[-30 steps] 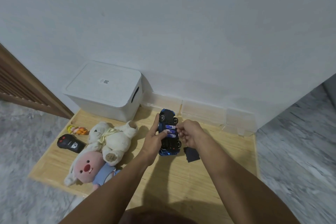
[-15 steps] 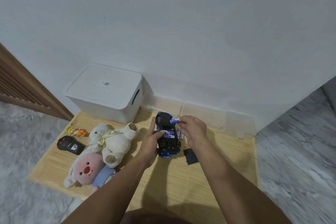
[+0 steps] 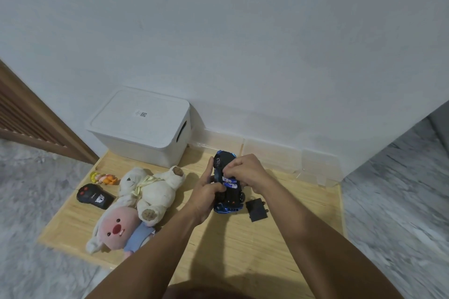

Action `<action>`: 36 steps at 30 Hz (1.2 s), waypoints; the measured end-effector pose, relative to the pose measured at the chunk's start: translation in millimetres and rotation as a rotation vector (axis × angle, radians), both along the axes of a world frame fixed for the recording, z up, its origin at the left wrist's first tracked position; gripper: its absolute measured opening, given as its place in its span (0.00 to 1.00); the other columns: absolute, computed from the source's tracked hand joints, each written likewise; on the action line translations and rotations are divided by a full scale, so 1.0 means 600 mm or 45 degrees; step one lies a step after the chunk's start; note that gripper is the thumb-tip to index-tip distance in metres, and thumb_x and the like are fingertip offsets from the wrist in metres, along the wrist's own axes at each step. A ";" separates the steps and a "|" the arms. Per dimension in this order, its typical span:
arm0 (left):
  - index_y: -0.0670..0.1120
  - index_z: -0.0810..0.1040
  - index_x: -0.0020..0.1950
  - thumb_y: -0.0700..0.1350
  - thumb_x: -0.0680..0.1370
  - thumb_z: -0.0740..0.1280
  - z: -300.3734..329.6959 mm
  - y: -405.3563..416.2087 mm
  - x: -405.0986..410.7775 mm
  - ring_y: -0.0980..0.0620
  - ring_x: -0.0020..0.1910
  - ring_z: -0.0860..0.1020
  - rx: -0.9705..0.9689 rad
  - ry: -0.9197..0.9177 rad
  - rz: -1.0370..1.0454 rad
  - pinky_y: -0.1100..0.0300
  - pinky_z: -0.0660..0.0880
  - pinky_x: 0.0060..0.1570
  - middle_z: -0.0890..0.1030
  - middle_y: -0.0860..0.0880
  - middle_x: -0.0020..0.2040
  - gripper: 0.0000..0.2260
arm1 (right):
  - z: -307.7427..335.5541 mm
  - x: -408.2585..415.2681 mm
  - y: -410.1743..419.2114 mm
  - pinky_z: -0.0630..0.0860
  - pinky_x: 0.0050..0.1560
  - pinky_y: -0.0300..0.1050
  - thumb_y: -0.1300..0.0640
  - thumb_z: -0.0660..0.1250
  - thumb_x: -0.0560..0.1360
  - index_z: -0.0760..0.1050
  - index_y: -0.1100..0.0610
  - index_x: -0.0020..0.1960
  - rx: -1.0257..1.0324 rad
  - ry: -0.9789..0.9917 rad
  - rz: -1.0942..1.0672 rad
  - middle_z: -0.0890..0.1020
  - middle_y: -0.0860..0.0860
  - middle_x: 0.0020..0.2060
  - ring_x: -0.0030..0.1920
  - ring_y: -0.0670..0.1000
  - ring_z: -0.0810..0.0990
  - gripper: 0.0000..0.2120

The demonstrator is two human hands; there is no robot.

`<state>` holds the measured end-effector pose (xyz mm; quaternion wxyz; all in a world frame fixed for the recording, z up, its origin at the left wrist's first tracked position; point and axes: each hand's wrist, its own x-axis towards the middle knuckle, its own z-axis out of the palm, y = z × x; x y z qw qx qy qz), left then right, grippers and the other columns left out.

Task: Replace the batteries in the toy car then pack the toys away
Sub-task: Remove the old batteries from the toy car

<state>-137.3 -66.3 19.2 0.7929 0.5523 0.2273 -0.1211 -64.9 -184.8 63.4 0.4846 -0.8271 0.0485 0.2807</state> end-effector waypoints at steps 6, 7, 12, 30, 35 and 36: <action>0.62 0.60 0.76 0.25 0.72 0.60 0.000 0.001 -0.003 0.46 0.52 0.79 0.140 -0.043 -0.061 0.46 0.77 0.59 0.80 0.46 0.61 0.42 | 0.011 0.004 0.005 0.71 0.29 0.40 0.63 0.73 0.62 0.84 0.57 0.36 -0.144 -0.006 0.091 0.81 0.52 0.32 0.32 0.50 0.75 0.04; 0.62 0.59 0.76 0.25 0.72 0.61 0.002 0.000 -0.005 0.47 0.51 0.80 0.162 -0.061 -0.072 0.48 0.78 0.56 0.80 0.45 0.62 0.42 | 0.011 0.005 0.006 0.72 0.30 0.40 0.63 0.72 0.62 0.84 0.59 0.38 -0.179 -0.018 0.102 0.81 0.51 0.32 0.32 0.49 0.75 0.05; 0.61 0.58 0.77 0.24 0.72 0.61 0.005 -0.011 -0.009 0.50 0.47 0.82 0.240 -0.122 -0.073 0.54 0.81 0.49 0.80 0.47 0.62 0.43 | 0.014 0.011 0.008 0.83 0.45 0.50 0.59 0.74 0.61 0.84 0.61 0.40 -0.329 -0.077 0.165 0.86 0.53 0.37 0.40 0.52 0.84 0.09; 0.59 0.62 0.75 0.26 0.74 0.57 0.012 0.001 -0.001 0.51 0.41 0.77 -0.004 0.028 -0.006 0.60 0.75 0.41 0.80 0.43 0.57 0.37 | -0.009 -0.008 -0.023 0.74 0.49 0.40 0.61 0.74 0.69 0.84 0.53 0.45 -0.201 -0.349 0.453 0.84 0.47 0.41 0.45 0.47 0.81 0.07; 0.61 0.62 0.75 0.32 0.78 0.57 0.021 0.002 0.001 0.49 0.46 0.81 -0.095 0.057 0.081 0.55 0.78 0.42 0.82 0.47 0.58 0.32 | -0.001 -0.009 -0.029 0.71 0.32 0.38 0.63 0.67 0.74 0.79 0.58 0.47 0.167 -0.167 0.007 0.81 0.53 0.38 0.36 0.49 0.78 0.03; 0.61 0.62 0.75 0.35 0.80 0.58 0.023 0.003 0.002 0.49 0.47 0.82 -0.089 0.063 0.106 0.55 0.79 0.41 0.81 0.48 0.59 0.29 | 0.004 -0.007 -0.032 0.69 0.28 0.37 0.63 0.64 0.75 0.79 0.59 0.48 0.221 -0.079 -0.070 0.80 0.53 0.37 0.34 0.49 0.75 0.06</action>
